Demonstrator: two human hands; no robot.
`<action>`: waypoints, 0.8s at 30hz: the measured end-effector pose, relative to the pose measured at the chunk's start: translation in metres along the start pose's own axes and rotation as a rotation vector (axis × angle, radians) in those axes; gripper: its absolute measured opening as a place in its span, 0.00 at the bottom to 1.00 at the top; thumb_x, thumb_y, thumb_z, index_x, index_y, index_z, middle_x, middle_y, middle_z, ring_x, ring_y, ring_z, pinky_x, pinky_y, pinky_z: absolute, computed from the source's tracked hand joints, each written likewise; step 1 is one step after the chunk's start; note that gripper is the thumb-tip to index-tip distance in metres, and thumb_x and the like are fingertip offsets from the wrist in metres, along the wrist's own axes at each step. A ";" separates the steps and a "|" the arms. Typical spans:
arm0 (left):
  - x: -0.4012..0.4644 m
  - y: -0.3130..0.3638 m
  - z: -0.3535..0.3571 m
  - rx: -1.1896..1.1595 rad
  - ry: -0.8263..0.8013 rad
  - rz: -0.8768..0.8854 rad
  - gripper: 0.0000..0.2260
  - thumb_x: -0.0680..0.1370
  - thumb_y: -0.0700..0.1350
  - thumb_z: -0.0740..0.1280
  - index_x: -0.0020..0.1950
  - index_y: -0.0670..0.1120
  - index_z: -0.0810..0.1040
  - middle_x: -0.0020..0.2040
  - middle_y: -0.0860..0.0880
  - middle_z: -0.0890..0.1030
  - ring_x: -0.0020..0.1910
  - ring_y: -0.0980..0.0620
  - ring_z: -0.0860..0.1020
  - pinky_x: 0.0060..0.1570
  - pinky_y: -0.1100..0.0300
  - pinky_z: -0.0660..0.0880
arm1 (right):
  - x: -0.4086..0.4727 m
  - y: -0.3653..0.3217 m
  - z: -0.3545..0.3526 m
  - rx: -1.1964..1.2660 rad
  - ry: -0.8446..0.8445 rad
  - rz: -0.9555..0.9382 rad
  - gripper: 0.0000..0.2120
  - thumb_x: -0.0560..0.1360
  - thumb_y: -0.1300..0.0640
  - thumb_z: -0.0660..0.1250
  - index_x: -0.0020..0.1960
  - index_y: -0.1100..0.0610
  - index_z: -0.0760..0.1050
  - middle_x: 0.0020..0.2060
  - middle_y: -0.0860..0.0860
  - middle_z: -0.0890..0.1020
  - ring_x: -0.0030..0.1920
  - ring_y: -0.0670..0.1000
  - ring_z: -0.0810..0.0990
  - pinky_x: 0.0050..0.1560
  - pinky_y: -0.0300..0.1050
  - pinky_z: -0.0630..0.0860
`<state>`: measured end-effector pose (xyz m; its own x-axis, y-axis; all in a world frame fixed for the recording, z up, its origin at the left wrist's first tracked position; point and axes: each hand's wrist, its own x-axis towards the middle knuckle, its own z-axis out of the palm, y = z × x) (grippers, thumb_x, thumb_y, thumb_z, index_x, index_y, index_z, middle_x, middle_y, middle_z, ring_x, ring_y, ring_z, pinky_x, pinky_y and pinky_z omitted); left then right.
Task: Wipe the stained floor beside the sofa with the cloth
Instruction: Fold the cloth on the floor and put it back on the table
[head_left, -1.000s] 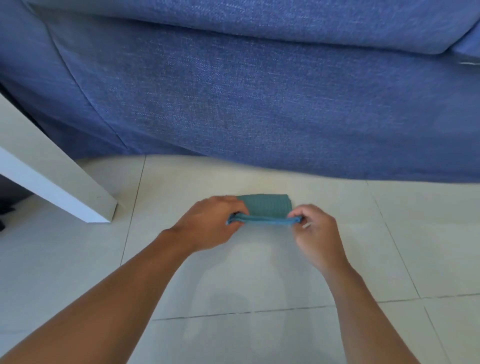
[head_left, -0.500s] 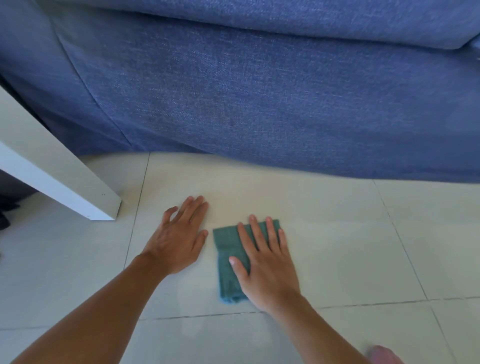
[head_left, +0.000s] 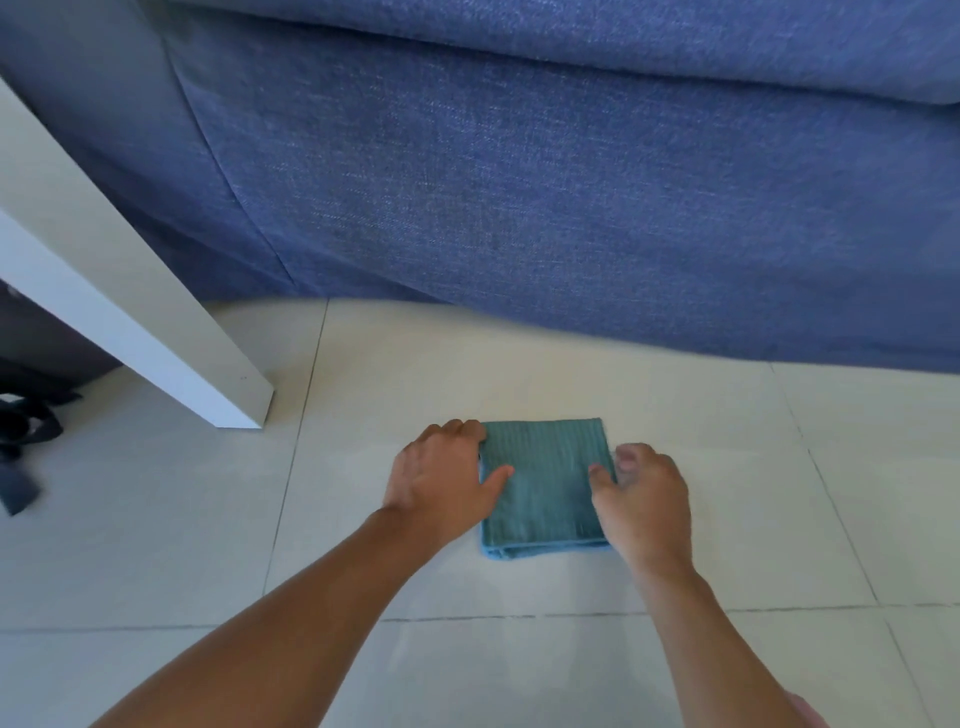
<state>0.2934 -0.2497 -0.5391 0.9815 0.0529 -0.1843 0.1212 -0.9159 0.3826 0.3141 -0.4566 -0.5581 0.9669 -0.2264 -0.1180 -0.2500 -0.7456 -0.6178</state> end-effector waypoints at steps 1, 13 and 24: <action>0.001 0.003 0.001 -0.027 -0.001 -0.015 0.20 0.76 0.60 0.67 0.63 0.51 0.71 0.52 0.52 0.79 0.53 0.49 0.76 0.50 0.53 0.76 | -0.001 0.000 -0.001 0.009 -0.051 0.033 0.07 0.74 0.56 0.71 0.51 0.57 0.79 0.46 0.53 0.82 0.45 0.53 0.79 0.43 0.43 0.71; 0.011 0.010 0.009 -0.746 -0.150 -0.021 0.14 0.78 0.39 0.67 0.58 0.56 0.79 0.53 0.54 0.77 0.44 0.59 0.77 0.48 0.63 0.76 | 0.006 -0.013 -0.030 0.490 -0.395 0.106 0.23 0.75 0.62 0.72 0.59 0.36 0.74 0.39 0.54 0.87 0.41 0.57 0.86 0.40 0.49 0.81; 0.006 -0.013 -0.004 -0.993 -0.435 -0.177 0.13 0.75 0.36 0.74 0.57 0.47 0.85 0.54 0.50 0.84 0.49 0.54 0.84 0.47 0.59 0.81 | 0.011 -0.008 -0.032 0.394 -0.758 0.123 0.12 0.71 0.61 0.77 0.50 0.46 0.86 0.53 0.48 0.87 0.51 0.49 0.86 0.56 0.47 0.80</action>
<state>0.2981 -0.2356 -0.5418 0.8257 -0.1717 -0.5374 0.5123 -0.1707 0.8417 0.3251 -0.4732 -0.5298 0.7430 0.2921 -0.6022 -0.4549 -0.4397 -0.7744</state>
